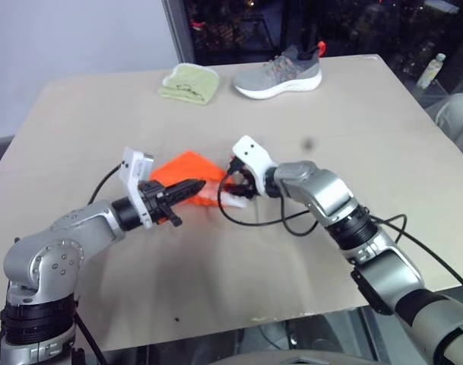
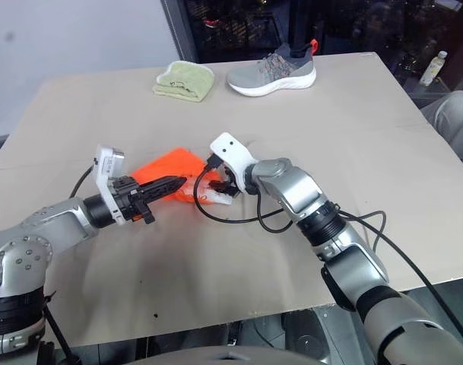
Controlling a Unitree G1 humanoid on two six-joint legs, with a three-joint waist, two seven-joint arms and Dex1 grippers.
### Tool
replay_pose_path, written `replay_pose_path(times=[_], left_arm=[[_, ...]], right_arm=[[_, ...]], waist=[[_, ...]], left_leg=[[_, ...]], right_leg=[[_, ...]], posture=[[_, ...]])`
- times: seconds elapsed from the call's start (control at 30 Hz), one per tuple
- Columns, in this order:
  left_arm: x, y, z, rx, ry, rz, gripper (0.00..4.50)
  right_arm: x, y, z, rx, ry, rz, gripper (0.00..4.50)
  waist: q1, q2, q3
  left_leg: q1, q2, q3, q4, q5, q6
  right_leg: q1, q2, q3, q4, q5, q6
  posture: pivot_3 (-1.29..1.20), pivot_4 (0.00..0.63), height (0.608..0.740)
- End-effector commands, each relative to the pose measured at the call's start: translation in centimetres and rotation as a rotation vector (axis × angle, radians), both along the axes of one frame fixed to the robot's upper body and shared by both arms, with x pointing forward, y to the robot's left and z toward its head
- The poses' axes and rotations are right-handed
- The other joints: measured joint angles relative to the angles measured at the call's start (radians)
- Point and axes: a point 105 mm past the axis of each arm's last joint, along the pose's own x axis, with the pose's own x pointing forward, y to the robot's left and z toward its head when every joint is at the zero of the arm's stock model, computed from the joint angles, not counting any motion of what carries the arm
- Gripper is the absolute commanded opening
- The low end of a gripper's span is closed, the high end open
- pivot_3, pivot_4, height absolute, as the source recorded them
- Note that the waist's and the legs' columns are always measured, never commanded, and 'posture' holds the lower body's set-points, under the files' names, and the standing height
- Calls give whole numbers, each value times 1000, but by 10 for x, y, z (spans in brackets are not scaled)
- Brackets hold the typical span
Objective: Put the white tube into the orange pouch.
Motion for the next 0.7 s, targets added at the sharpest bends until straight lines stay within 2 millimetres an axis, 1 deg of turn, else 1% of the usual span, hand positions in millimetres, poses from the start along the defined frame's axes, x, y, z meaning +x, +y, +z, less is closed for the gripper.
replay_pose_path(times=[0.03,0.1,0.13,0.17,0.33,0.43,0.5,0.57,0.6,0.67,0.7], left_arm=[[-7,-4,16,-19,-69,-21,0],[-7,-6,23,-85,-48,-37,0],[-9,-8,29,-132,-37,-61,0],[-10,-9,36,-185,-21,-85,0],[-12,-13,66,-368,33,-169,0],[-8,-13,84,-489,52,-179,0],[-4,-11,92,-545,62,-169,0],[1,-8,94,-575,81,-146,0],[4,-7,92,-573,90,-130,0],[10,-9,82,-519,93,-97,0],[13,-10,78,-487,88,-83,0]], right_arm=[[5,-7,18,57,-21,-9,1669],[5,-14,27,86,2,-3,692],[4,-19,33,96,12,3,249],[2,-22,40,115,26,15,117],[-4,-34,76,213,95,62,117],[-4,-45,100,266,122,60,117],[-5,-55,119,291,138,59,117],[-8,-66,137,304,158,59,117],[-10,-71,147,302,169,59,117],[-13,-83,162,264,180,39,117],[-14,-89,167,241,185,24,117]], waist=[[1,0,0],[2,0,0],[4,0,0],[4,0,0],[1,0,0],[0,0,0],[2,0,0],[3,0,0],[3,0,0],[3,0,0],[3,0,0]], left_leg=[[0,0,0,0,0,0],[0,0,0,0,0,0],[0,0,-1,0,0,0],[-1,0,-1,0,0,0],[-2,0,-2,1,0,0],[-2,0,-2,1,0,0],[-2,0,-2,1,0,0],[-2,0,-2,1,0,0],[-2,-1,-2,1,0,0],[-2,-1,-2,1,0,0],[-2,-1,-2,1,0,0]], right_leg=[[0,0,0,0,0,0],[0,0,0,0,0,0],[0,0,-1,0,0,0],[0,0,-1,0,0,0],[0,0,-2,0,0,0],[0,0,-1,0,0,0],[0,0,-1,0,0,0],[0,-1,-1,0,0,0],[0,-1,-1,0,0,0],[0,-1,-1,0,0,0],[0,-1,-1,0,0,0]], posture=[[0,150,740],[0,150,740],[0,150,740],[0,150,740],[0,150,740],[0,150,740],[0,150,740],[0,150,740],[0,150,740],[0,150,740],[0,150,740]])
